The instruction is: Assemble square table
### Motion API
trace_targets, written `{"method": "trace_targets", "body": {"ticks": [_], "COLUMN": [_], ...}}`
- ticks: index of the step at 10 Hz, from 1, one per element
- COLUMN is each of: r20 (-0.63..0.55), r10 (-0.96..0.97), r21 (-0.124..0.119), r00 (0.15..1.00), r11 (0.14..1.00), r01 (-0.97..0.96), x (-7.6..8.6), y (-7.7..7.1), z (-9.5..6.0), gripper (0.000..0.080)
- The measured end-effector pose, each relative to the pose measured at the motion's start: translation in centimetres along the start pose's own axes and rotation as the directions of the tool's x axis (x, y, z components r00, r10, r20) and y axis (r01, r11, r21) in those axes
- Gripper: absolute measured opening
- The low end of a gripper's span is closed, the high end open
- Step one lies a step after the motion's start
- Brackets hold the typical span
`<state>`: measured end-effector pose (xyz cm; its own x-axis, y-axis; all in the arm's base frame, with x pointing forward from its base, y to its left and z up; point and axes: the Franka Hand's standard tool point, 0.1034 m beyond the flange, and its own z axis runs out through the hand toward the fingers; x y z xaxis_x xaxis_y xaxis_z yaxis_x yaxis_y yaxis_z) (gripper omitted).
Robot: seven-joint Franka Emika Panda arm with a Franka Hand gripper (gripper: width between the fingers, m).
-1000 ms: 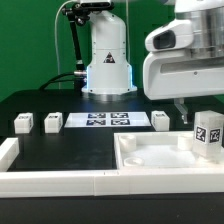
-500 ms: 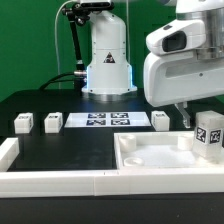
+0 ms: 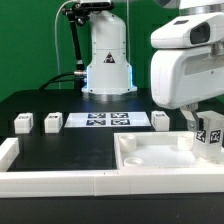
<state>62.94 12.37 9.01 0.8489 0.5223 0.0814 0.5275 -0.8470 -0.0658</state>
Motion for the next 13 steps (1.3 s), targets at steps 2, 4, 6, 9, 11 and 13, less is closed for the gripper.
{"method": "trace_targets", "body": {"ticks": [2, 4, 6, 9, 11, 13], "r20": [0.0, 0.0, 0.0, -0.002, -0.002, -0.022], "r10": [0.007, 0.007, 0.013, 0.046, 0.188, 0.355], "r21": [0.001, 0.0, 0.001, 0.001, 0.001, -0.002], "r00": [1.0, 1.0, 1.0, 0.999, 0.982, 0.934], "r11": [1.0, 1.0, 1.0, 0.999, 0.982, 0.935], "r01": [-0.007, -0.007, -0.013, -0.046, -0.188, -0.356], "x": [0.02, 0.02, 0.02, 0.04, 0.0, -0.07], "y": [-0.12, -0.11, -0.08, -0.08, 0.06, 0.38], "z": [0.04, 0.04, 0.04, 0.04, 0.03, 0.14], "gripper": [0.0607, 0.0335, 0.0292, 0.0292, 0.0292, 0.0294]}}
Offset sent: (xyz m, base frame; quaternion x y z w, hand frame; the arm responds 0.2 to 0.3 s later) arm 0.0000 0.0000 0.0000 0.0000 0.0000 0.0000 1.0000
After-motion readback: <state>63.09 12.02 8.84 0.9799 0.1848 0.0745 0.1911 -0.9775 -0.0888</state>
